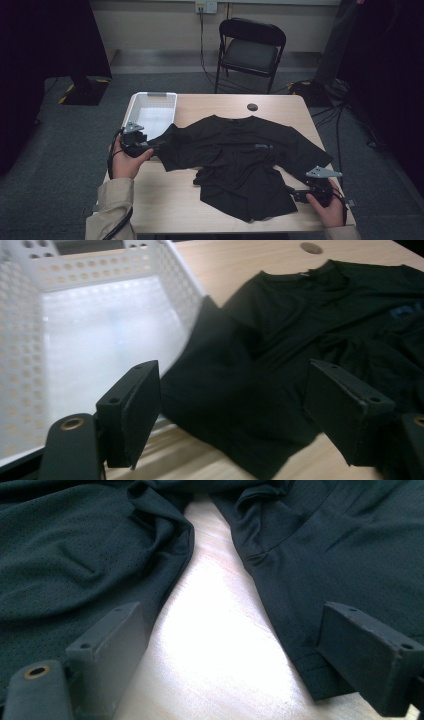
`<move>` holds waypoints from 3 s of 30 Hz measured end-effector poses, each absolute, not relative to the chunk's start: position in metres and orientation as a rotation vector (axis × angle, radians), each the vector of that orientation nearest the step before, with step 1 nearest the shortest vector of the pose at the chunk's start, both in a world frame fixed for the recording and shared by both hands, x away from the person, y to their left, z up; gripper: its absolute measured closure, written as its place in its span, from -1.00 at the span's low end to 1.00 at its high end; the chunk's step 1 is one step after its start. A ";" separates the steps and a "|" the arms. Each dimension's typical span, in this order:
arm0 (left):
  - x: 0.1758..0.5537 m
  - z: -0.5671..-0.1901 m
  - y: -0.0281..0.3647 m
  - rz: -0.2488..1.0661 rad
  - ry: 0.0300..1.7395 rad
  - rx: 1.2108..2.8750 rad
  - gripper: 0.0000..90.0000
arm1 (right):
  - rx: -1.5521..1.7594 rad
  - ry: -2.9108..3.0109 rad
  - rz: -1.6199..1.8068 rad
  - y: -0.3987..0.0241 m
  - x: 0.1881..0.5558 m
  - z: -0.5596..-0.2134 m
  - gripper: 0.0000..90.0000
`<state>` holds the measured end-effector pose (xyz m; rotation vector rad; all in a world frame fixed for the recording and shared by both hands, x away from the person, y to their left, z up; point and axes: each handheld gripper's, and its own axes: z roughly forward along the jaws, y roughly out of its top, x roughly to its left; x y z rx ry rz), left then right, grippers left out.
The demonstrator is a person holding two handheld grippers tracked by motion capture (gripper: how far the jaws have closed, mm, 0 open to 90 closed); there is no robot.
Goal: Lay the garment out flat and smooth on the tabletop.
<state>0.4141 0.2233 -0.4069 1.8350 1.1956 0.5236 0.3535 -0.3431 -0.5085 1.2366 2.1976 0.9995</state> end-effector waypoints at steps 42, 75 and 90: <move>0.366 -0.506 0.148 0.440 0.939 2.118 -0.68 | 1.237 2.198 0.999 -0.343 0.353 -0.509 -0.76; 0.367 -0.506 0.146 0.452 0.918 2.145 -0.76 | 1.094 2.245 0.942 -0.269 0.389 -0.490 0.27; 0.368 -0.506 0.147 0.448 0.906 2.149 -0.76 | 1.171 2.221 1.115 -0.293 0.396 -0.464 0.91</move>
